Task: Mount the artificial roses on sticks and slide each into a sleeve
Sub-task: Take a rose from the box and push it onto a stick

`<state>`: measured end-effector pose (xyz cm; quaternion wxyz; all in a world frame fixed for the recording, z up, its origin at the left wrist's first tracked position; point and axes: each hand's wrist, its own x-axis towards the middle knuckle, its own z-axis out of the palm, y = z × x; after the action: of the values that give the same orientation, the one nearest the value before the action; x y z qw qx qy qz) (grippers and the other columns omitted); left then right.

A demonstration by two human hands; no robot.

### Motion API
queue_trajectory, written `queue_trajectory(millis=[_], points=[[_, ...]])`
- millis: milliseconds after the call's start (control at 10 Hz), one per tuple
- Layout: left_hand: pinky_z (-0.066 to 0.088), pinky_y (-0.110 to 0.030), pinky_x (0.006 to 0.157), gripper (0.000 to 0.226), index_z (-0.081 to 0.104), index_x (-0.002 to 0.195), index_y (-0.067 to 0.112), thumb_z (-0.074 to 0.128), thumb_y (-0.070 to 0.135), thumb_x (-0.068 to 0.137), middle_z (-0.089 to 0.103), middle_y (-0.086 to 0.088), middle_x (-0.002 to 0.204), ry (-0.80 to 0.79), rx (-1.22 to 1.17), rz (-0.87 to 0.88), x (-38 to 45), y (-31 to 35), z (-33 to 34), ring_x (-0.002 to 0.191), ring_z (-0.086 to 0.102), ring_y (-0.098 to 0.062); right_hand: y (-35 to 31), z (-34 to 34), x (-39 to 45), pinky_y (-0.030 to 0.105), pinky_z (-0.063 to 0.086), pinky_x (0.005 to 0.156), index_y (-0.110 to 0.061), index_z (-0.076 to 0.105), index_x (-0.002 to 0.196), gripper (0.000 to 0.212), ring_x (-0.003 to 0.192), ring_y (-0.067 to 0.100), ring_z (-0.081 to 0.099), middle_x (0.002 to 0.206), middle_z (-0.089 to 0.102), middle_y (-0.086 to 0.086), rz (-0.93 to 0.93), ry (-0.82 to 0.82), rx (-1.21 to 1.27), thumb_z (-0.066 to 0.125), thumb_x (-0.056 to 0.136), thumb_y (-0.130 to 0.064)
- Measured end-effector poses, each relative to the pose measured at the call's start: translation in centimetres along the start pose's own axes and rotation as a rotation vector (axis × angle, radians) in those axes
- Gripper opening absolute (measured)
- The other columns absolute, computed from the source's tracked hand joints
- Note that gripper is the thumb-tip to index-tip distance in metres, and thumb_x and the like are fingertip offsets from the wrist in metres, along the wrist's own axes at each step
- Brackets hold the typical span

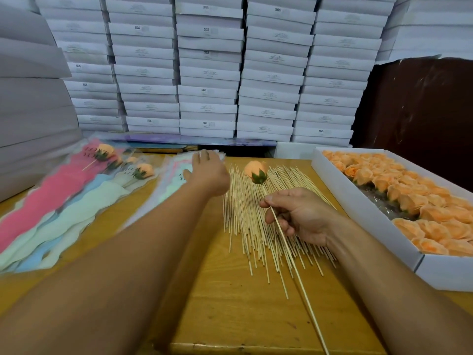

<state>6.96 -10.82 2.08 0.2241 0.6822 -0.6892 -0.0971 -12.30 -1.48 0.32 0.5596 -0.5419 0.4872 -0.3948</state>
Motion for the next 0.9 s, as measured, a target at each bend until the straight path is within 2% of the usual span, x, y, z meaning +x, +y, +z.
queue_trajectory(millis=[100,200,300,400,500,700,900], points=[[-0.007,-0.061,0.119,0.066,-0.013,0.159,0.018,0.026,0.036,0.108,-0.021,0.0,0.166,-0.021,0.248,0.138,1.8,-4.8,0.1,0.152,-0.02,-0.019,0.0,0.1,0.0,0.019,0.04,0.036,-0.002,0.068,0.101,0.016,0.043,0.009,0.05,0.069,0.068,0.01,0.004,0.007,-0.007,0.058,0.1,-0.015],[-0.018,-0.059,0.116,0.068,-0.02,0.156,0.025,0.009,0.057,0.103,-0.028,0.006,0.163,-0.059,0.361,0.168,2.7,-7.7,0.5,0.149,-0.026,-0.013,0.0,0.1,0.0,0.019,0.04,0.036,-0.002,0.067,0.102,0.016,0.043,0.008,0.05,0.069,0.069,0.01,0.006,0.002,-0.016,0.057,0.101,-0.015],[-0.023,-0.058,0.113,0.08,-0.018,0.156,0.029,-0.002,0.074,0.092,-0.026,0.006,0.163,-0.17,0.356,0.079,2.8,-8.3,0.8,0.15,-0.025,-0.013,0.0,0.1,0.1,0.019,0.04,0.036,-0.003,0.067,0.101,0.016,0.043,0.008,0.05,0.069,0.069,0.009,0.002,0.0,-0.021,0.057,0.101,-0.015],[-0.019,-0.056,0.117,0.095,-0.009,0.158,0.034,-0.009,0.085,0.078,-0.019,-0.004,0.166,-0.275,0.341,0.008,2.1,-8.3,1.0,0.152,-0.021,-0.021,0.1,0.0,0.2,0.018,0.04,0.036,-0.003,0.067,0.1,0.016,0.043,0.008,0.05,0.069,0.069,0.009,-0.003,-0.003,-0.02,0.057,0.102,-0.015],[-0.011,-0.053,0.12,0.115,-0.004,0.16,0.03,-0.013,0.089,0.061,-0.012,-0.009,0.167,-0.324,0.363,0.019,1.7,-8.1,1.0,0.153,-0.015,-0.027,0.2,-0.1,0.2,0.019,0.04,0.036,-0.003,0.067,0.101,0.016,0.043,0.008,0.05,0.069,0.069,0.009,-0.006,-0.006,-0.022,0.057,0.102,-0.015],[-0.004,-0.052,0.122,0.123,0.002,0.161,0.019,-0.015,0.088,0.061,-0.005,-0.007,0.168,-0.293,0.377,0.058,1.4,-8.2,1.1,0.154,-0.008,-0.022,0.2,-0.1,0.2,0.019,0.04,0.036,-0.003,0.067,0.101,0.017,0.043,0.009,0.05,0.069,0.069,0.009,-0.008,-0.003,-0.019,0.056,0.102,-0.015],[-0.01,-0.058,0.12,0.122,0.002,0.16,0.017,-0.014,0.091,0.065,-0.005,-0.002,0.168,-0.239,0.348,0.036,1.2,-8.1,0.9,0.154,-0.008,-0.018,0.2,-0.1,0.3,0.019,0.041,0.037,-0.002,0.067,0.102,0.017,0.043,0.009,0.05,0.069,0.069,0.009,0.006,0.008,-0.026,0.057,0.102,-0.016]])
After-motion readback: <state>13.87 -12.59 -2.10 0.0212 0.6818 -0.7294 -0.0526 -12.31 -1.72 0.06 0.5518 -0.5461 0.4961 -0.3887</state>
